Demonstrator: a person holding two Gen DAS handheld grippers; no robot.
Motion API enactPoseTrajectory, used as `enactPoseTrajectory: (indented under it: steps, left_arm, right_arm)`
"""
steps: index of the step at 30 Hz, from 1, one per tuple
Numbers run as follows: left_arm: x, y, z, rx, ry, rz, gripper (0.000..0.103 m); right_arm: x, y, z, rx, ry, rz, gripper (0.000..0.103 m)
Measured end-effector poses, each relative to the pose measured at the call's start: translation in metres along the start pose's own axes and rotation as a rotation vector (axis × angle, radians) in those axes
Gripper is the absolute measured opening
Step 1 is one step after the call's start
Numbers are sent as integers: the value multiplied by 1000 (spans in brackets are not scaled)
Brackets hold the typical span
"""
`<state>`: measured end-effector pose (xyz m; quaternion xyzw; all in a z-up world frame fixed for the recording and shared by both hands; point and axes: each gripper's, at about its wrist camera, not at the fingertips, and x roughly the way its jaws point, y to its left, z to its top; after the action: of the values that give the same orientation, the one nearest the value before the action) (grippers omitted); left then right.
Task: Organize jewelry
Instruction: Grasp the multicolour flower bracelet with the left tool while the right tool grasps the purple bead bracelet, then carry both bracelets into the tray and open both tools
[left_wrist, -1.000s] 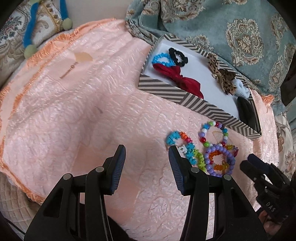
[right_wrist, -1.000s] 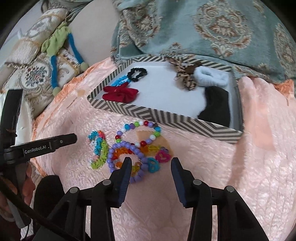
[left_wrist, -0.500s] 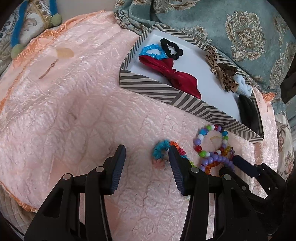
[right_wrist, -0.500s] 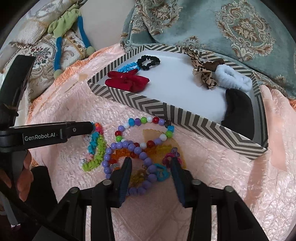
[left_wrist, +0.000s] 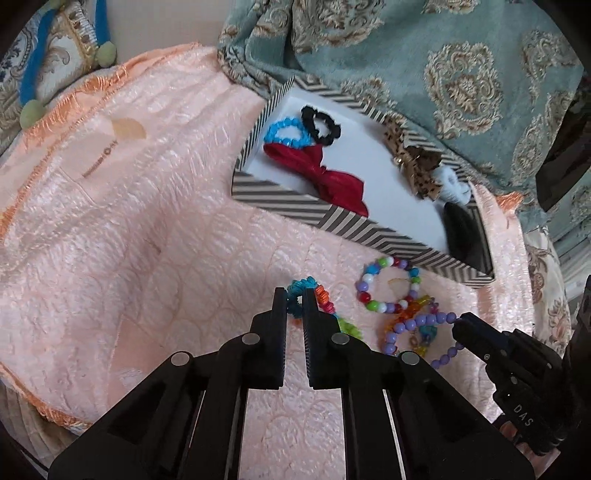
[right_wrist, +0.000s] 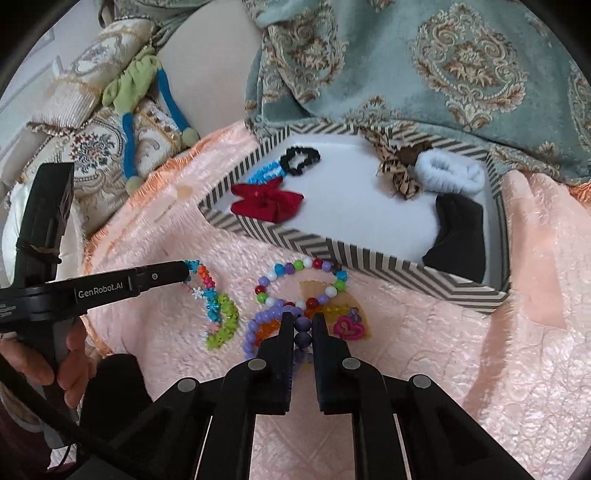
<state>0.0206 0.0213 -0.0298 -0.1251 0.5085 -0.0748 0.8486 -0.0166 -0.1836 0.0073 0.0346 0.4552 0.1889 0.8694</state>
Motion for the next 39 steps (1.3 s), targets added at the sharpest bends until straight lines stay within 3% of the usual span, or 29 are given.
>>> enactPoseTrajectory:
  steps: [17,27,39]
  left_arm:
    - [-70,-21,11,58,-134,-30,7]
    - [-79,-35,27,89,-166,-21,7]
    - [-61,-58,57,148,-173,31,7]
  right_arm:
    - [-63,4,21,23,-123,39,9]
    - [-69,-3,33,23,-143,20,9]
    - [-55,-16,60,21,-139,-5,9]
